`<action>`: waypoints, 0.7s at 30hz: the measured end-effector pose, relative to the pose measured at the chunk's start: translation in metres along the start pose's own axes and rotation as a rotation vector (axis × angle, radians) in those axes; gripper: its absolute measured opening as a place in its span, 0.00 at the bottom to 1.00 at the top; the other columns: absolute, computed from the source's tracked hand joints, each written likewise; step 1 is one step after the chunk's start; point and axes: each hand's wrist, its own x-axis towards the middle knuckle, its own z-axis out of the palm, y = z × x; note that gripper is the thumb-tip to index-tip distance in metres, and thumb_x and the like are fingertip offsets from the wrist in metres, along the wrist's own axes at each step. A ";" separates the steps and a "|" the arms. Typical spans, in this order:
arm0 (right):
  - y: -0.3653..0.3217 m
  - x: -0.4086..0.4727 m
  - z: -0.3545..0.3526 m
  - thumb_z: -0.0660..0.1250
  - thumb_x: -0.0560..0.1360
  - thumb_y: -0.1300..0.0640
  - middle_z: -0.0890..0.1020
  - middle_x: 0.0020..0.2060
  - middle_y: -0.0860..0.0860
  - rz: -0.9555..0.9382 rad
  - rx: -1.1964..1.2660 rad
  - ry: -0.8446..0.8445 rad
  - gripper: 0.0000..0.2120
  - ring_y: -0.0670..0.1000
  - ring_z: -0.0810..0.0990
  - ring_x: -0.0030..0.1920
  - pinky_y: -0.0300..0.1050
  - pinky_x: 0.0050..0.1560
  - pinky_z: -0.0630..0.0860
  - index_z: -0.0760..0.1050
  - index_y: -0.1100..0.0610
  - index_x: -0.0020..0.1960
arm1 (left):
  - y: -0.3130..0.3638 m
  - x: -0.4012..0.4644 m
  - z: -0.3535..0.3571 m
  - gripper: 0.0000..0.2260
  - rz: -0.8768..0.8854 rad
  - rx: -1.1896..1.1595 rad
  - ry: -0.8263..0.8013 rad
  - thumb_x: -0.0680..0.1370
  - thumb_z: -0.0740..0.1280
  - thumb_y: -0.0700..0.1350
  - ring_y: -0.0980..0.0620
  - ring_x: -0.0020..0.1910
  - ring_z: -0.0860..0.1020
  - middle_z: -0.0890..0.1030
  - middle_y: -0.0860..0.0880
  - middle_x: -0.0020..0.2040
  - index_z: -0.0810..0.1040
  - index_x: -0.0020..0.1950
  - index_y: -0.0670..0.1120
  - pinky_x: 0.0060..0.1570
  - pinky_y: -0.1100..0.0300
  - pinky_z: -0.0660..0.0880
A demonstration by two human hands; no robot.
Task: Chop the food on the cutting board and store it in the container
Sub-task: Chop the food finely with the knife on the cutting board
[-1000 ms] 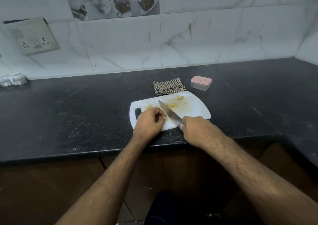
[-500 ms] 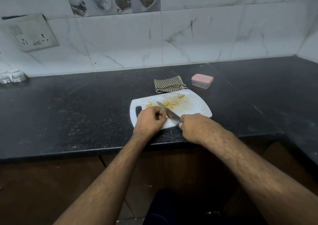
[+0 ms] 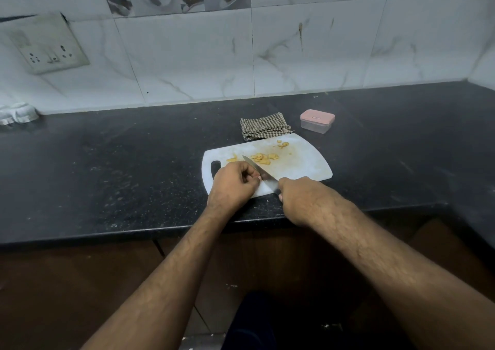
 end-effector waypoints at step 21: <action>0.016 -0.007 -0.009 0.59 0.84 0.51 0.73 0.47 0.50 0.046 0.092 0.046 0.12 0.53 0.74 0.48 0.51 0.54 0.76 0.72 0.51 0.65 | 0.004 -0.003 -0.001 0.01 0.054 0.097 -0.018 0.75 0.69 0.50 0.59 0.39 0.78 0.81 0.57 0.37 0.77 0.44 0.55 0.53 0.47 0.78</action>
